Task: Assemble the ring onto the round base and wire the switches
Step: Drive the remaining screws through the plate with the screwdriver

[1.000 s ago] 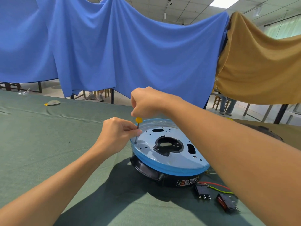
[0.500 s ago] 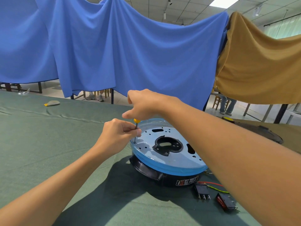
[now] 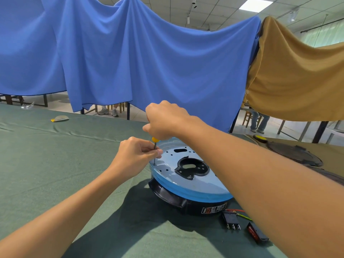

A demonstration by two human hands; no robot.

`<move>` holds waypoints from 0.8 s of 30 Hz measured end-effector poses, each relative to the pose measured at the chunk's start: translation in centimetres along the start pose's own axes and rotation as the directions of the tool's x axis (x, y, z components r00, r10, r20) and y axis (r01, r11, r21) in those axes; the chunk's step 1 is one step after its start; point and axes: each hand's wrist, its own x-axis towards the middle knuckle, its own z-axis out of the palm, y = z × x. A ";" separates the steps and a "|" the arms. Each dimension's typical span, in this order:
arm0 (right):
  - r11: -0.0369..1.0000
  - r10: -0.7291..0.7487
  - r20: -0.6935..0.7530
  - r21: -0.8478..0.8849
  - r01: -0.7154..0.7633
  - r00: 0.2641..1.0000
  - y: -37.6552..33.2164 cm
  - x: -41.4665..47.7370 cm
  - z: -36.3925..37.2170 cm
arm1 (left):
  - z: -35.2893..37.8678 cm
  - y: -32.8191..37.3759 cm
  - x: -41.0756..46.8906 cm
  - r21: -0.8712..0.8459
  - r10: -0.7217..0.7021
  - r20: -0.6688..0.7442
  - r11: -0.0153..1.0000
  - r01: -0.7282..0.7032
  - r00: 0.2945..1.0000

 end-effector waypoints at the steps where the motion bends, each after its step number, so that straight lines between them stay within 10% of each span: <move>1: 1.000 0.015 0.020 -0.010 -0.015 1.000 0.0 -0.1 0.0 | 0.0 0.0 0.0 -0.001 0.003 -0.001 1.000 -0.003 1.000; 13: 0.993 0.026 0.161 0.111 -0.044 0.987 0.4 0.2 -0.7 | -0.1 0.0 0.0 0.035 0.024 0.012 0.999 -0.024 1.000; 17: 0.999 0.045 -0.016 0.031 -0.045 0.999 0.6 0.3 0.3 | 0.0 -0.1 0.0 0.020 0.031 0.011 0.999 -0.031 0.999; 21: 0.983 0.022 0.191 0.175 -0.056 0.981 0.5 0.3 -0.5 | 0.0 -0.1 0.0 0.024 0.038 0.015 0.999 -0.038 0.999; 24: 0.986 0.017 0.045 0.168 -0.024 0.999 0.4 0.3 -0.1 | 0.0 -0.1 0.0 0.030 0.031 0.007 0.999 -0.031 0.999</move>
